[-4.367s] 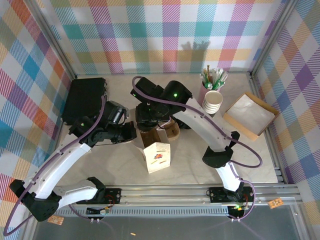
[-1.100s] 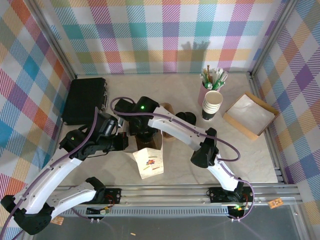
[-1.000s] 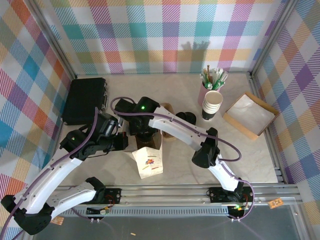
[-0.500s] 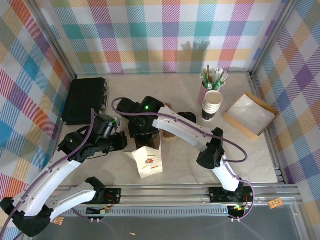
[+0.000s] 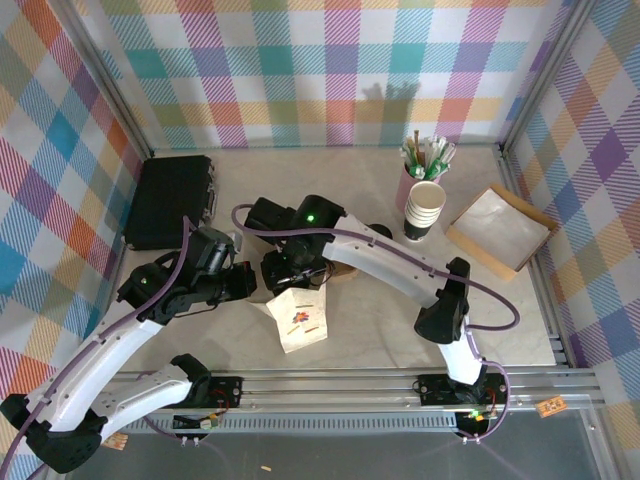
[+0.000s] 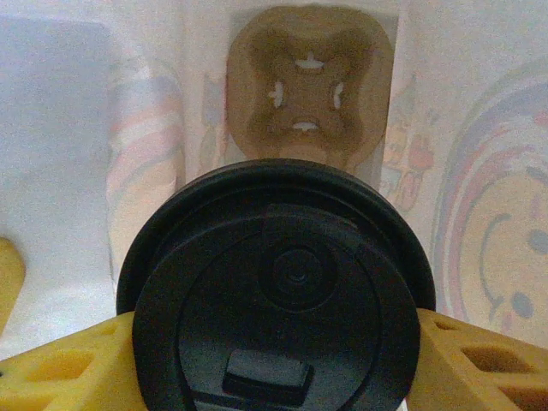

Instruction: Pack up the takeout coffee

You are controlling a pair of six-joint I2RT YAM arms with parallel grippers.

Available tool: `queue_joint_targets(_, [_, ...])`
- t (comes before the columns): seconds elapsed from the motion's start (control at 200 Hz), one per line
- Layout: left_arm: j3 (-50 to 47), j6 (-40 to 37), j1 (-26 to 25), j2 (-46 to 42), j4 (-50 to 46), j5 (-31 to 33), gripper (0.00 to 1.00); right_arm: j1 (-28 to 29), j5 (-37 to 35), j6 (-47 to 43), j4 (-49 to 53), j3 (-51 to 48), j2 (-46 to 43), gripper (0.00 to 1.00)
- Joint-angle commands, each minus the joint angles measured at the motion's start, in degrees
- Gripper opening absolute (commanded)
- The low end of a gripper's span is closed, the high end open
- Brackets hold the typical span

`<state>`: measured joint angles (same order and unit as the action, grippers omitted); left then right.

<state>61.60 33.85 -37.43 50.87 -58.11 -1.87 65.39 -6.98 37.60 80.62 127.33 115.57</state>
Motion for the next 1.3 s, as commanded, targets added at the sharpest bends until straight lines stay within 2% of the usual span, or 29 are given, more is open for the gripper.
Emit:
queue_joint_targets(0.0, [-1.05,-0.19,-0.44,0.29,2.73,-2.75,0.0,0.82,4.68,-1.71,-2.75,0.62,1.35,0.31])
queue_joint_targets(0.45, [-1.1,-3.88,-0.41,-0.5,5.37,-8.15,0.0,-3.47,3.75,-1.53,-4.26,2.39,6.13,0.31])
queue_joint_targets(0.655, [-0.43,-6.69,-0.44,-0.8,6.19,-11.24,0.0,-4.04,3.9,-1.61,1.06,9.6,8.29,0.3])
queue_joint_targets(0.795, [0.42,-7.68,-0.4,-0.82,7.51,-12.47,0.0,-4.04,6.5,-1.24,2.86,10.55,6.72,0.3])
queue_joint_targets(1.015, [1.5,-9.66,-0.45,-0.32,7.03,-13.51,0.0,-4.12,6.18,-2.75,6.61,12.45,6.16,0.3])
queue_joint_targets(1.295, [-0.04,-12.94,-0.45,-2.32,5.68,-15.01,0.0,-4.12,2.02,-3.87,0.7,9.38,5.14,0.29])
